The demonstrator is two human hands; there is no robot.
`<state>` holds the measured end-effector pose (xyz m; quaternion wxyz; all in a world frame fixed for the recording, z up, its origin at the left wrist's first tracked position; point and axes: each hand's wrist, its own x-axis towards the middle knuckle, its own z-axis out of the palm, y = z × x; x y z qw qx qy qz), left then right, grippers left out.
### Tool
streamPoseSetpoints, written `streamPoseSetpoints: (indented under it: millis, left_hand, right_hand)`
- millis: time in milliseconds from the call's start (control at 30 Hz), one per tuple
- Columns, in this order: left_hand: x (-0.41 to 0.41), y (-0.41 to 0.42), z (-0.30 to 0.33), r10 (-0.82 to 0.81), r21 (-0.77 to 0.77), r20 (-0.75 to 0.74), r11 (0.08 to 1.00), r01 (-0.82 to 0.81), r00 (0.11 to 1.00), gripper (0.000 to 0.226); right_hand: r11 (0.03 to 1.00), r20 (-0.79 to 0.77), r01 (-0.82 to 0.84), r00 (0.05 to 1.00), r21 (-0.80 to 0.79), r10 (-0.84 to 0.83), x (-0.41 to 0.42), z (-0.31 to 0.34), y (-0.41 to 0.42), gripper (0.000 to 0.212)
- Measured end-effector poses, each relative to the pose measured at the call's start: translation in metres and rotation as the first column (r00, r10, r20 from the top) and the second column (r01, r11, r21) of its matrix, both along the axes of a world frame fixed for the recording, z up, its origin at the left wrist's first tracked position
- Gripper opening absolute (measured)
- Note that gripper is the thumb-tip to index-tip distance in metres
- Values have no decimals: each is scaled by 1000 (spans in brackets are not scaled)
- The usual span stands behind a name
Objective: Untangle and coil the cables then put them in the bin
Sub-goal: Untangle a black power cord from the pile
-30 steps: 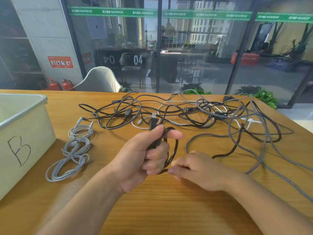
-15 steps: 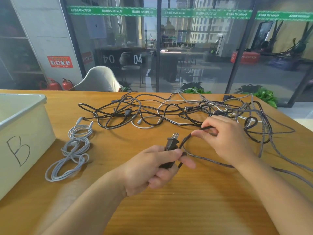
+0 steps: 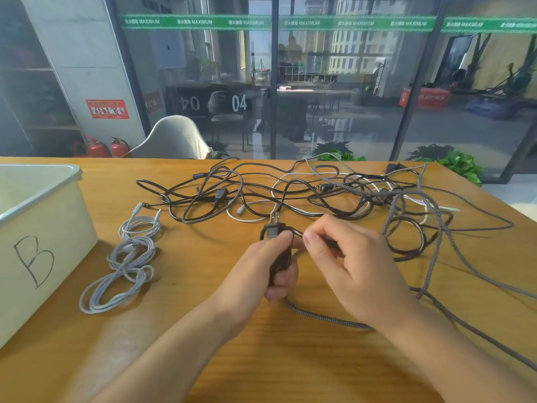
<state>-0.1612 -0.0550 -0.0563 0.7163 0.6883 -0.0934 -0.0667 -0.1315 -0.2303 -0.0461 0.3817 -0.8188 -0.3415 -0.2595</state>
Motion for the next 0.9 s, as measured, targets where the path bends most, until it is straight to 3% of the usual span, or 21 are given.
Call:
streamPoseSetpoints:
  millis: [200,367,533,700,900]
  left_hand:
    - [-2,-3,3,134,-52,79,990,-130,988,46]
    - [4,4,1,322,-60,88,946,-318,943,31]
    - [8,14,3,426,-64,161,905,-421,890,34]
    - [3,17,10,304,-286,53,917,-277,951,39]
    - [-3,14,20,67,-437,-40,896,-78,997,36]
  right_hand:
    - [967,-192,-252,951,-25,243,-10,-8,9,13]
    - [940,-326,-329,901,-88,285,-5,-16,7,10]
    - [920,-459,-385,832,-76,310,0,-21,4,18]
    - [874,-587,-484,718,-36,374,-5,-21,10,28]
    - [822,-685,-542,666,-172,296,2,-18,2,48]
